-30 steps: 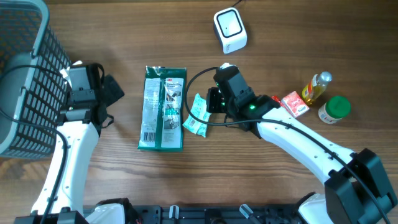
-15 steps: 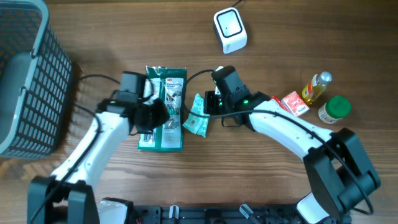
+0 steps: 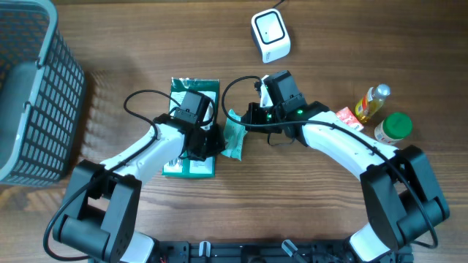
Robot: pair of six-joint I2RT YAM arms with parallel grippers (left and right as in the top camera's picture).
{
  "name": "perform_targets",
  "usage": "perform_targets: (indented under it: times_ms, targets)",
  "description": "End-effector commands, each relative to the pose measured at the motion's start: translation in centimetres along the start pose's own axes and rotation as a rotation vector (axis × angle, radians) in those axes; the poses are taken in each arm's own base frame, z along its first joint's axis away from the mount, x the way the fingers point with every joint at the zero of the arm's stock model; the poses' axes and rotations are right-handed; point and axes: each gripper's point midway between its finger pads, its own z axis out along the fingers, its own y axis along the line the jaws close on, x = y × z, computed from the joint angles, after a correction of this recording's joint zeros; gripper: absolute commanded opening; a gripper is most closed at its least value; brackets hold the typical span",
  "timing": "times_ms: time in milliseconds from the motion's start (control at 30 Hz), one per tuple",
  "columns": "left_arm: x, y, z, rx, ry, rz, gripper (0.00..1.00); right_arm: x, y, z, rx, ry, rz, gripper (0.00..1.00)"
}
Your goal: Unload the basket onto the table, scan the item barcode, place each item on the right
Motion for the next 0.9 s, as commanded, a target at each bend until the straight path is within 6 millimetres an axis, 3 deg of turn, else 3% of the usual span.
perform_targets:
  times_ms: [0, 367, 500, 567, 733, 867]
  targets:
    - [0.5, 0.3, 0.6, -0.003, 0.020, -0.017, 0.04, 1.5, -0.4, 0.8, -0.011, 0.053, 0.010, 0.04]
    - [0.2, 0.6, 0.6, -0.019, 0.004, -0.015, 0.04, 2.8, -2.1, 1.9, -0.022, 0.023, 0.007, 0.04]
    - [0.2, 0.6, 0.6, -0.019, 0.003, -0.015, 0.04, 1.8, 0.2, 1.7, -0.134, -0.004, 0.009, 0.04]
    - [0.2, 0.6, 0.6, -0.020, 0.003, -0.015, 0.04, 1.3, 0.4, 1.7, -0.140, -0.023, 0.009, 0.04]
    - [0.1, 0.7, 0.6, -0.026, -0.001, -0.015, 0.04, 1.3, -0.8, 2.0, -0.082, -0.033, 0.028, 0.04]
    - [-0.2, 1.0, 0.5, -0.046, -0.017, -0.015, 0.04, 2.7, -2.5, 3.8, -0.033, 0.015, 0.059, 0.04]
